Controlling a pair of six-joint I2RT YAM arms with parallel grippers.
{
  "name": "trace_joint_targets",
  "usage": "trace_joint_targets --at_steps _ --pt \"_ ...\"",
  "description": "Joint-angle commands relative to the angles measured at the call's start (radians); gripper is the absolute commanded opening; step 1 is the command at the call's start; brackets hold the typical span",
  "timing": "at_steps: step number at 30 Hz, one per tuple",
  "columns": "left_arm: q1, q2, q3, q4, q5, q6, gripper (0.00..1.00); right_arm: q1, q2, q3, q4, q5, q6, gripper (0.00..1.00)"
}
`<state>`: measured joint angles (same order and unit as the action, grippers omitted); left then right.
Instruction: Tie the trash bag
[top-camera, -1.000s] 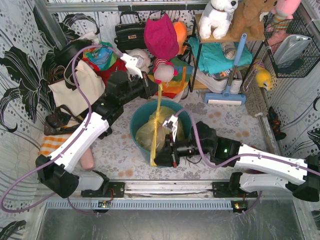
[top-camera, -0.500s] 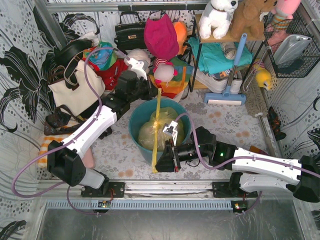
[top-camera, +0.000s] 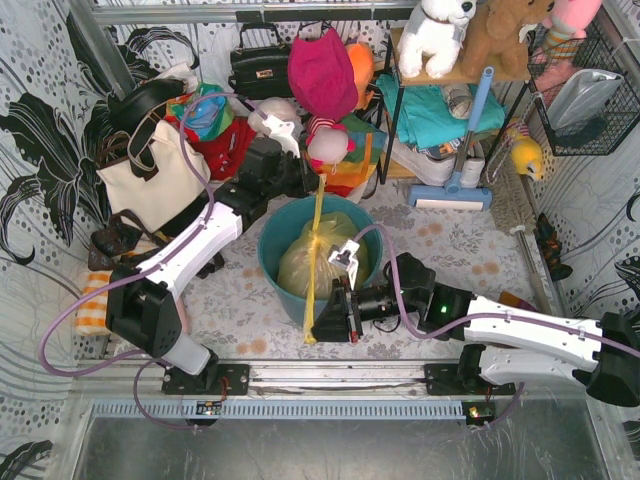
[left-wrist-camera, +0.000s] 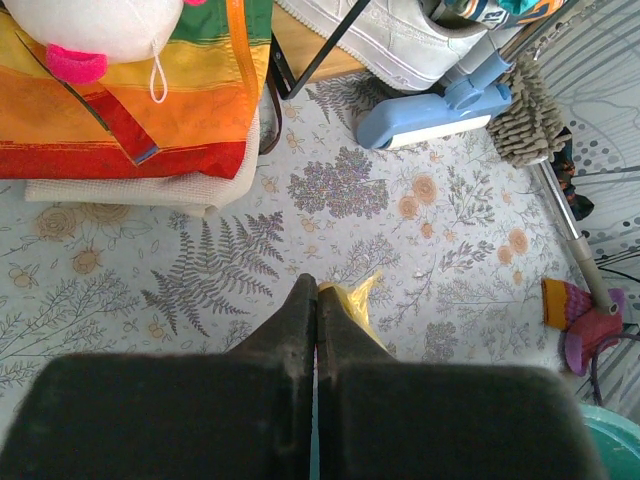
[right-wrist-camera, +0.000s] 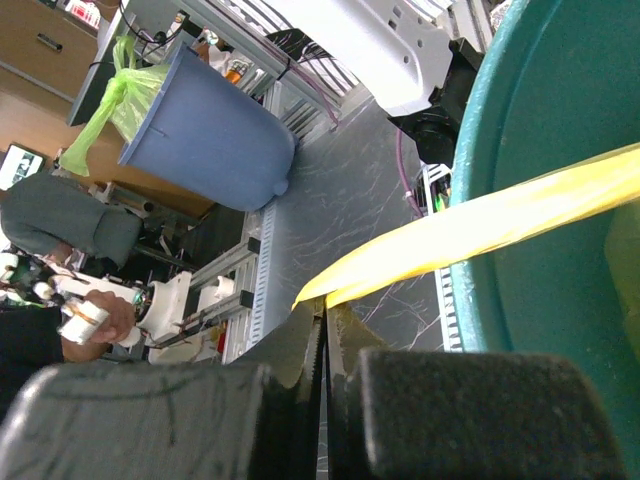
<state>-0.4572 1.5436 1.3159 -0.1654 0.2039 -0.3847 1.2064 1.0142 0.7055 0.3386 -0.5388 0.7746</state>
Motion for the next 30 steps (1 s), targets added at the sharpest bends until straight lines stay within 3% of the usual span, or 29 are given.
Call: trace_joint_targets --at_steps 1,9,18,22,30 --pt "0.045 0.014 0.012 0.050 -0.132 0.040 0.00 0.041 -0.042 0.015 -0.025 -0.152 0.014 0.00" --pt "0.045 -0.155 0.123 0.100 0.020 -0.010 0.00 0.040 -0.030 0.229 -0.085 0.133 -0.076 0.00" --pt "0.045 -0.202 0.314 0.173 0.156 -0.084 0.00 0.041 0.055 0.516 -0.078 0.234 -0.203 0.00" --pt "0.045 -0.188 0.294 0.135 0.174 -0.074 0.00 0.041 0.039 0.446 -0.058 0.230 -0.181 0.00" --pt "0.045 -0.177 0.010 0.136 0.031 0.014 0.00 0.041 -0.007 0.122 0.101 0.235 -0.018 0.00"
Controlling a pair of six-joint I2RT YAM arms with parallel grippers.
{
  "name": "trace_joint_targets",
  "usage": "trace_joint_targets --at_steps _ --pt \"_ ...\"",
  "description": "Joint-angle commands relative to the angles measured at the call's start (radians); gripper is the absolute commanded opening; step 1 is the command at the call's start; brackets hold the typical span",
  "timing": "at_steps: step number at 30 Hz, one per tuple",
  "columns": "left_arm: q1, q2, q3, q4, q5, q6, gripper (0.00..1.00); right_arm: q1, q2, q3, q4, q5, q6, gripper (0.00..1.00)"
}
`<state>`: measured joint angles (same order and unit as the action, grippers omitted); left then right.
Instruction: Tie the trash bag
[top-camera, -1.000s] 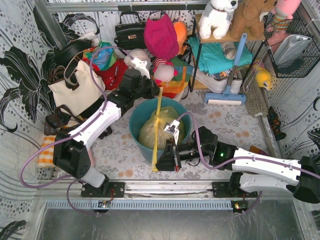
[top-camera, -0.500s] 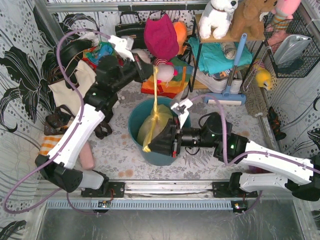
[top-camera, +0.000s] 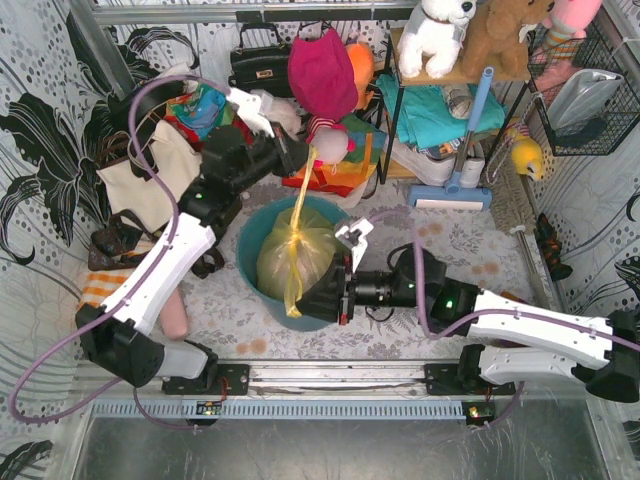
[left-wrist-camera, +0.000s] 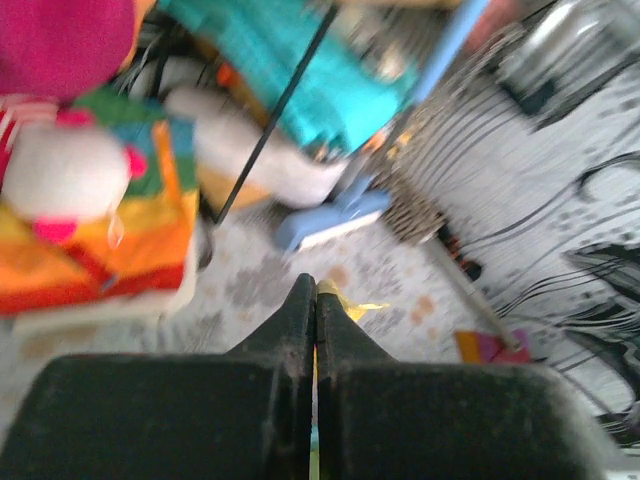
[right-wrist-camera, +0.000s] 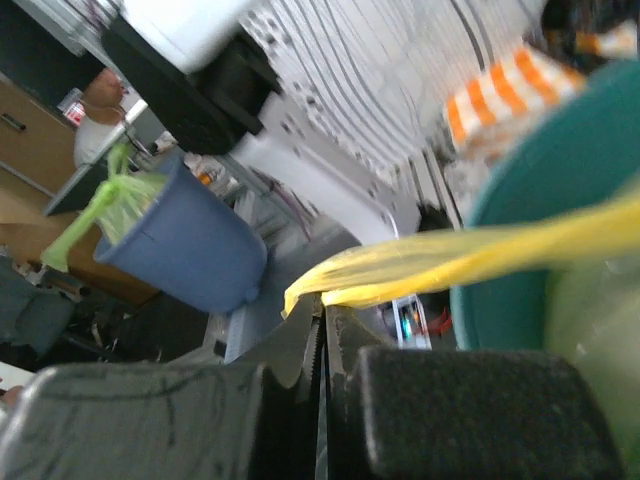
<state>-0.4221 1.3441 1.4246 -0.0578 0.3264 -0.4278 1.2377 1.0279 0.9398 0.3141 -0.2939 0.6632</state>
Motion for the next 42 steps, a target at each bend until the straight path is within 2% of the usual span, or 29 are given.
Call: trace_joint_targets --at_steps 1,5,9,14,18,23,29,34,38,42 --pt "0.010 0.027 -0.120 0.020 -0.118 0.065 0.00 0.010 -0.021 -0.148 0.151 -0.010 0.114 0.00" --pt "0.010 0.038 -0.157 -0.028 -0.231 0.093 0.00 0.010 -0.020 -0.226 0.215 -0.015 0.167 0.00" --pt "0.011 0.027 -0.126 -0.031 -0.282 0.112 0.00 0.009 -0.015 -0.138 0.157 -0.040 0.123 0.00" --pt "0.014 0.058 0.065 -0.072 -0.325 0.158 0.00 0.009 0.047 0.066 0.110 -0.116 0.088 0.00" --pt "0.013 0.109 0.178 -0.105 -0.313 0.161 0.00 0.011 0.064 0.139 0.141 -0.158 0.099 0.00" --pt "0.013 0.092 0.099 -0.053 -0.298 0.120 0.00 0.011 0.027 0.073 0.156 -0.126 0.118 0.00" --pt "0.013 0.084 -0.074 0.010 -0.317 0.105 0.00 0.011 -0.008 -0.135 0.251 -0.083 0.194 0.00" --pt "0.013 0.121 -0.149 0.028 -0.325 0.103 0.00 0.011 -0.014 -0.260 0.328 -0.068 0.256 0.00" --pt "0.013 0.137 -0.161 0.044 -0.322 0.094 0.00 0.011 -0.023 -0.244 0.302 -0.077 0.240 0.00" --pt "0.013 0.142 -0.097 0.038 -0.324 0.094 0.00 0.011 -0.021 -0.159 0.267 -0.108 0.213 0.00"
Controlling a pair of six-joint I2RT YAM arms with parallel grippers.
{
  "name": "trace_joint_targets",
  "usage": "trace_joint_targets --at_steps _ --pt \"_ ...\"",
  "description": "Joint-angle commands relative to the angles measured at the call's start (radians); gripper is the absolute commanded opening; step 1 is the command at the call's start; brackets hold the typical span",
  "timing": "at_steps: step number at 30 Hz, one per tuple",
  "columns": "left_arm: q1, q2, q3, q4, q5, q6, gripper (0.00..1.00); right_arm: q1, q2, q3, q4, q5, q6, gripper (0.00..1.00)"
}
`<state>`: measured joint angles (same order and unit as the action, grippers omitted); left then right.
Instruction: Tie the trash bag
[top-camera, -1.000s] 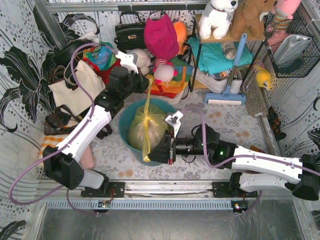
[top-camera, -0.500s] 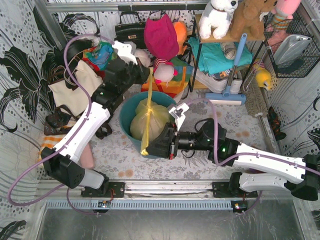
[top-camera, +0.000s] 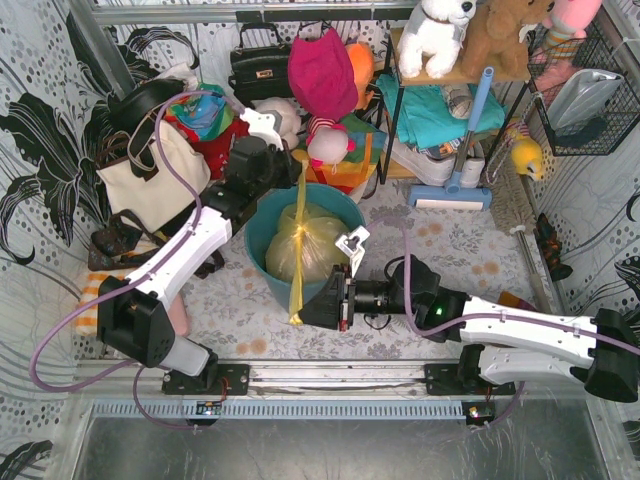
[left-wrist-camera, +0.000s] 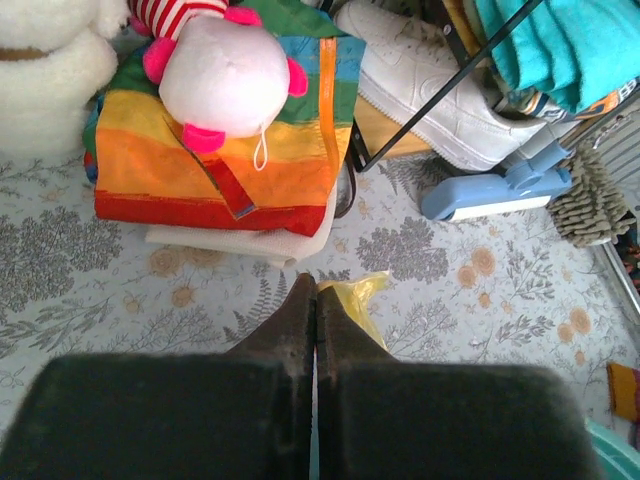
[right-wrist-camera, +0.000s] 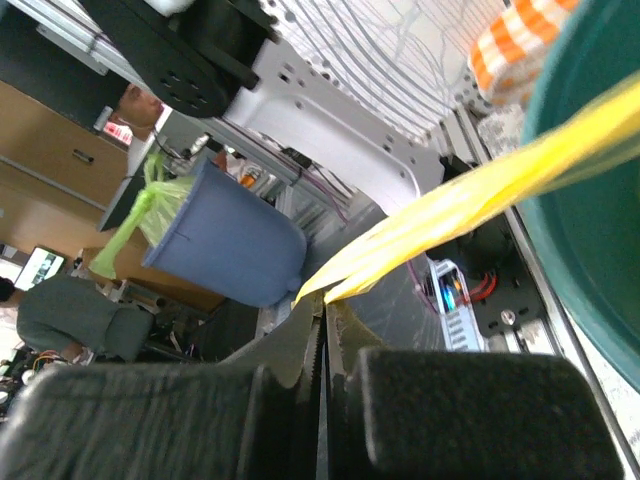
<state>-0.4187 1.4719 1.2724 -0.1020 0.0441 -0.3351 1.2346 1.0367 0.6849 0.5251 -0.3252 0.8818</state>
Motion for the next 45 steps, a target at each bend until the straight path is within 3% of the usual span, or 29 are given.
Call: trace_joint_targets --at_steps 1,7,11,25,30,36,45 --pt "0.010 0.017 0.086 0.078 -0.045 0.004 0.00 0.014 -0.028 0.124 0.046 -0.086 -0.012 0.00" --pt "0.009 0.049 0.300 0.030 -0.050 0.013 0.00 0.039 -0.023 0.266 -0.041 -0.121 -0.063 0.00" --pt "0.010 0.053 0.352 0.024 -0.053 -0.002 0.00 0.059 -0.022 0.292 -0.065 -0.117 -0.079 0.00" --pt "0.011 0.088 0.084 0.141 -0.046 -0.042 0.00 0.066 -0.096 -0.013 0.067 -0.011 0.032 0.00" --pt "0.012 0.116 0.057 0.150 -0.058 -0.049 0.00 0.066 -0.111 -0.044 0.070 -0.002 0.045 0.00" --pt "0.012 0.096 0.065 0.159 -0.032 -0.044 0.00 0.066 -0.108 0.005 0.014 0.034 0.022 0.00" --pt "0.012 -0.088 0.097 0.251 0.204 -0.110 0.00 0.066 -0.050 0.278 -0.140 0.249 -0.165 0.00"
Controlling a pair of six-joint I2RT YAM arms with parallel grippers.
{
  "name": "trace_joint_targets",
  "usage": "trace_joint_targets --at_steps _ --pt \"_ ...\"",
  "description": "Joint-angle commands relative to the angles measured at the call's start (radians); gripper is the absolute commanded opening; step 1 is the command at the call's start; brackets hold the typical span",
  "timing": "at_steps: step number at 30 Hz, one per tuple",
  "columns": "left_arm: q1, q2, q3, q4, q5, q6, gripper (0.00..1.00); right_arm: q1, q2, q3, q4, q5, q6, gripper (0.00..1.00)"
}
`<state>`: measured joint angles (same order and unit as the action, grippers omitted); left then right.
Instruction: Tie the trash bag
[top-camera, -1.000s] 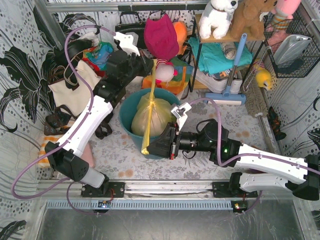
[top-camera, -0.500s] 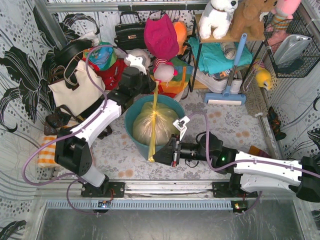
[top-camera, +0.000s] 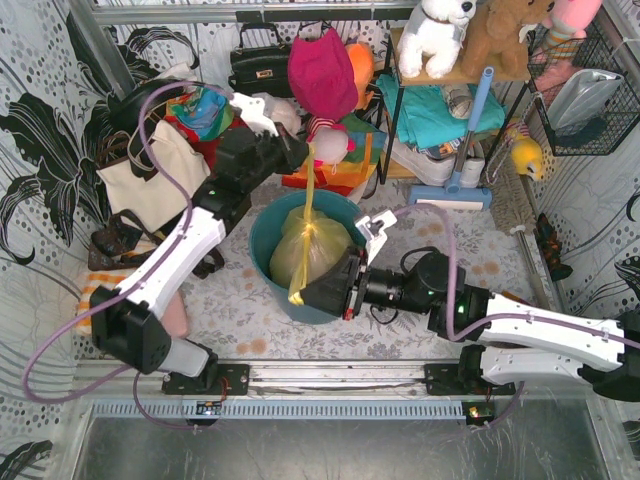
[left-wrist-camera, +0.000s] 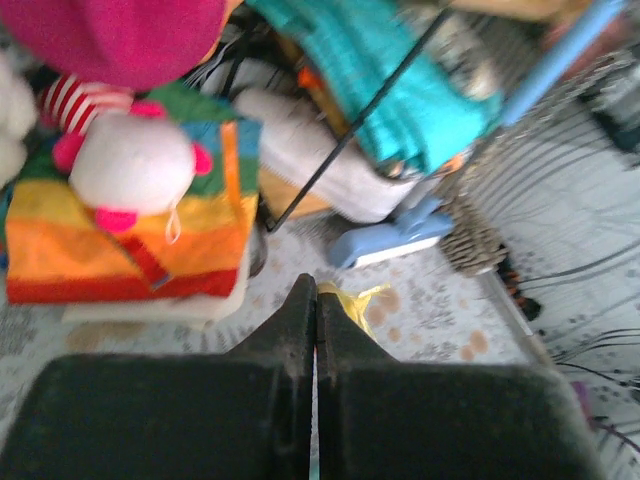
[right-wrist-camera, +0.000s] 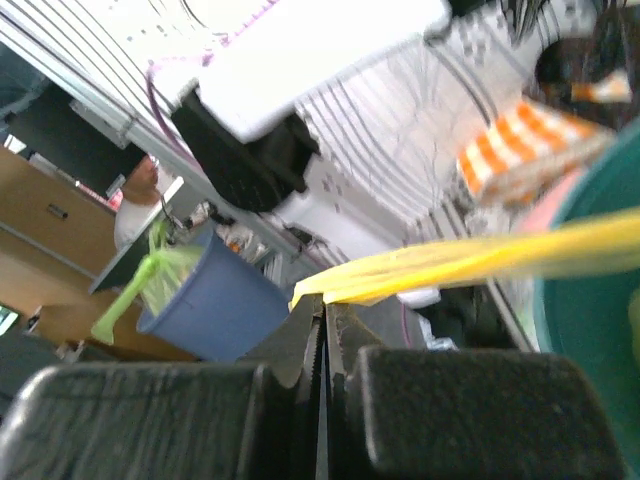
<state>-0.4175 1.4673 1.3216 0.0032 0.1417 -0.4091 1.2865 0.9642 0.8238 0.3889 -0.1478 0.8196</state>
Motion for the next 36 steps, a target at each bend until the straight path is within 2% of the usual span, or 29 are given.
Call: trace_joint_targets --at_steps 1,6,10,14,16,19,23,31,36 --pt "0.010 -0.100 0.046 0.158 0.141 -0.049 0.00 0.014 0.040 0.173 -0.019 0.118 -0.119 0.00" --pt "0.005 -0.196 -0.010 0.241 0.265 -0.122 0.00 0.007 0.096 0.236 -0.012 0.406 -0.173 0.00" --pt "-0.019 -0.250 -0.033 0.284 0.373 -0.144 0.00 -0.024 0.116 0.238 0.026 0.571 -0.219 0.00" --pt "-0.083 -0.333 -0.091 0.229 0.289 -0.095 0.00 -0.032 0.086 0.167 0.126 0.771 -0.265 0.00" --pt "-0.091 -0.377 -0.153 0.257 0.262 -0.113 0.00 -0.042 0.071 0.122 0.181 0.845 -0.286 0.00" --pt "-0.104 -0.428 -0.248 0.324 0.293 -0.169 0.00 -0.071 0.066 0.095 0.207 0.904 -0.293 0.00" --pt "-0.173 -0.490 -0.320 0.344 0.320 -0.175 0.00 -0.118 0.089 0.081 0.247 0.943 -0.314 0.00" --pt "-0.347 -0.532 -0.422 0.350 0.384 -0.160 0.00 -0.293 0.200 0.139 0.169 0.796 -0.216 0.00" --pt "-0.372 -0.591 -0.412 0.307 0.412 -0.119 0.00 -0.343 0.222 0.168 0.140 0.725 -0.210 0.00"
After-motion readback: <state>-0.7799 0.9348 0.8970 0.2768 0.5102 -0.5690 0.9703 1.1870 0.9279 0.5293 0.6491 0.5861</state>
